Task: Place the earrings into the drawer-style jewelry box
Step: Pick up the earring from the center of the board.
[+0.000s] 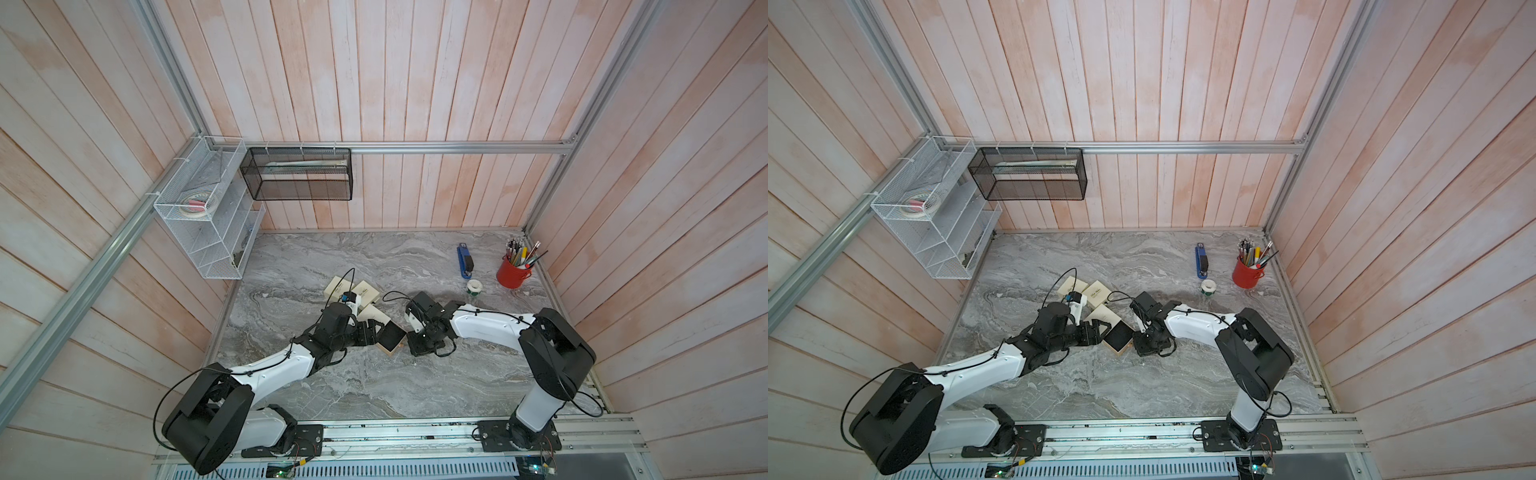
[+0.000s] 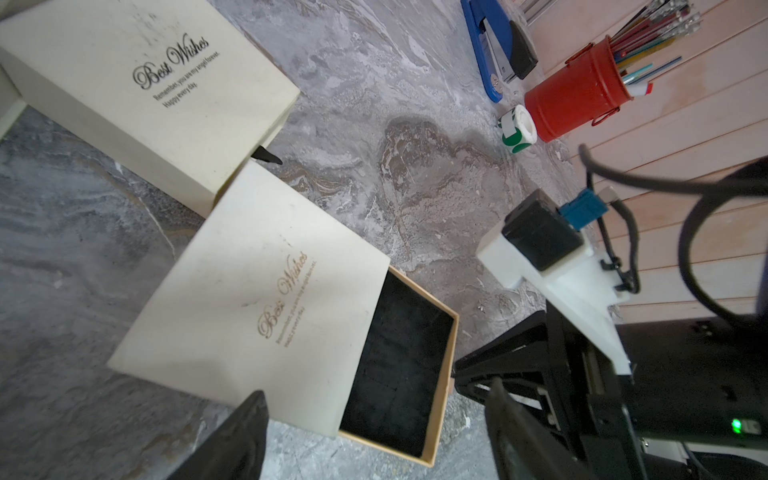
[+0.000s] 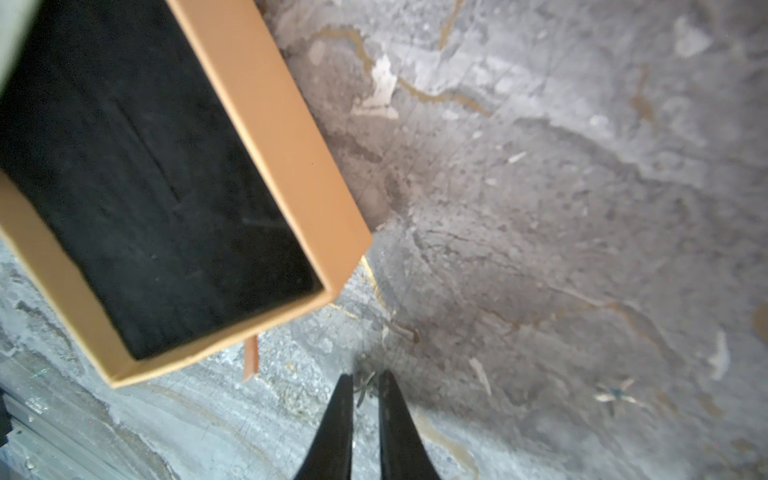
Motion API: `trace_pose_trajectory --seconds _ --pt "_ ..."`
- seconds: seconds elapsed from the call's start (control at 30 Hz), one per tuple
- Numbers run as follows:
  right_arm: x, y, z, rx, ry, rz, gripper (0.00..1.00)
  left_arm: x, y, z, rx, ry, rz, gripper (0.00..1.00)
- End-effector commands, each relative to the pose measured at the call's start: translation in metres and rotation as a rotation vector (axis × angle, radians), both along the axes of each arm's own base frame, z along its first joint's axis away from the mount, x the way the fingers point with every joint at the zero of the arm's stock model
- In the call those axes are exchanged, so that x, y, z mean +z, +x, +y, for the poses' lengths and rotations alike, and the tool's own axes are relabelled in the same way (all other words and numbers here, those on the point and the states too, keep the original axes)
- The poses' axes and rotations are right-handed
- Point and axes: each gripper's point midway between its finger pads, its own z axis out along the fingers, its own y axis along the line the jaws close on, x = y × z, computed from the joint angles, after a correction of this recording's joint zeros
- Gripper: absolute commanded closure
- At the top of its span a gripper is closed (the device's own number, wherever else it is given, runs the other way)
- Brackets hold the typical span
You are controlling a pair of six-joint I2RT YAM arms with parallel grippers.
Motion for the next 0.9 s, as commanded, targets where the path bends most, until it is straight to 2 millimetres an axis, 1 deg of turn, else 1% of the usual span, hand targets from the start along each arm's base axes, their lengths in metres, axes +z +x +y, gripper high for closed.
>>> trace_pose_trajectory --seconds 0.0,0.07,0.27,0.4,0.53,0.63,0.77,0.87 --pt "0.0059 0.0018 0.0015 0.002 -0.007 -0.011 0.86 0.0103 0.0074 -0.0048 -0.015 -0.012 -0.035 0.17" --pt "0.0058 0.0022 0.0021 0.003 -0.007 -0.01 0.85 0.0106 0.0078 -0.005 -0.016 -0.012 -0.036 0.17" --pt "0.0058 0.0045 0.006 0.004 -0.001 -0.009 0.8 0.0117 0.0081 -0.0055 -0.02 -0.01 -0.038 0.18" --pt "0.0051 0.0054 0.0074 0.005 0.002 -0.008 0.8 0.0097 0.0076 -0.0041 -0.018 -0.006 -0.034 0.18" --pt "0.003 0.0037 0.0082 0.008 0.004 0.002 0.82 0.0089 0.0072 -0.0028 -0.014 -0.008 -0.035 0.18" --pt "0.0019 0.0037 0.0062 0.006 -0.007 0.001 0.83 0.0088 0.0071 -0.0026 -0.013 -0.008 -0.034 0.18" --pt "0.0012 0.0056 -0.0002 -0.008 -0.038 -0.012 0.8 0.0083 0.0072 -0.0019 -0.011 -0.007 -0.033 0.18" --pt "0.0001 0.0039 0.0 -0.006 -0.038 -0.003 0.8 0.0086 0.0079 -0.002 -0.013 -0.009 -0.034 0.18"
